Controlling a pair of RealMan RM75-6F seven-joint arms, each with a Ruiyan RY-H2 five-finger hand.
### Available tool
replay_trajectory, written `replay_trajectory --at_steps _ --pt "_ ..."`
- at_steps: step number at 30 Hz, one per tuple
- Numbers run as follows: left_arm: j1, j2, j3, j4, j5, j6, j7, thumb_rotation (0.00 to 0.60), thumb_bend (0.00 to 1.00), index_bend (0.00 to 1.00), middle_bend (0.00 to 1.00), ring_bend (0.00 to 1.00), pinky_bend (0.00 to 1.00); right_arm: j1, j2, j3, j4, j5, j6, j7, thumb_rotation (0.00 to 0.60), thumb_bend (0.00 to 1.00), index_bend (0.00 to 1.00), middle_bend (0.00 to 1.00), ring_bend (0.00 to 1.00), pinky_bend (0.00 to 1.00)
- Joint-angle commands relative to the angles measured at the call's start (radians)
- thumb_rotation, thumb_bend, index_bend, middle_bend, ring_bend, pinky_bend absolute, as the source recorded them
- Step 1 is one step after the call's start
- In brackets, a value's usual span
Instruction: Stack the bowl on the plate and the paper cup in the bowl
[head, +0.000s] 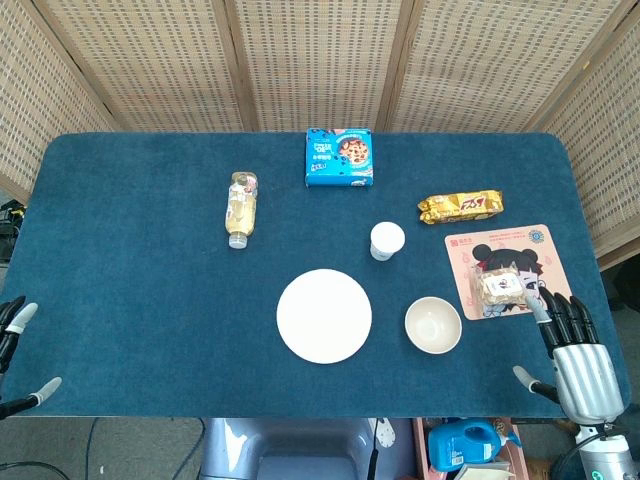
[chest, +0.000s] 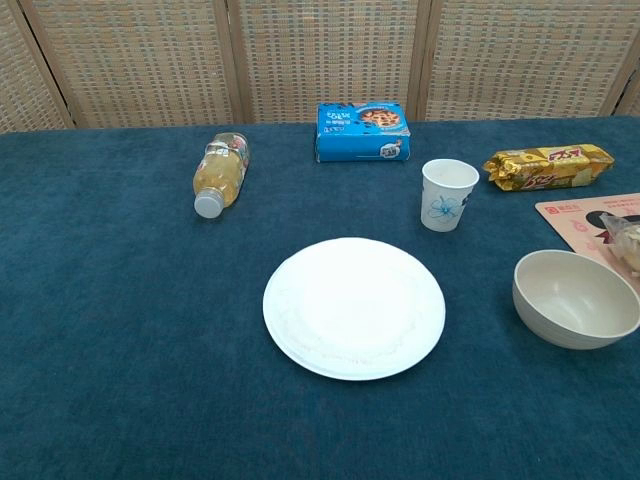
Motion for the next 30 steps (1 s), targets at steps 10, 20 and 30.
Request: replay_trajectory --at_steps 10,20,30 --pt "-0.003 0.001 -0.004 -0.006 -0.006 -0.009 0.005 0.600 0.00 0.00 0.00 0.00 0.00 0.031 -0.020 -0.006 0.033 -0.010 -0.046 0.037 0.600 0.00 0.00 0.00 0.00 0.00" --pt "-0.010 -0.005 -0.011 -0.015 -0.018 -0.024 0.025 0.600 0.00 0.00 0.00 0.00 0.00 0.188 -0.131 -0.056 0.180 -0.095 -0.290 0.107 0.600 0.00 0.15 0.00 0.00 0.00" --pt "-0.024 0.000 -0.027 -0.022 -0.061 -0.059 0.016 0.600 0.00 0.00 0.00 0.00 0.00 0.258 -0.215 -0.039 0.231 -0.041 -0.406 0.052 0.600 0.02 0.19 0.00 0.00 0.00"
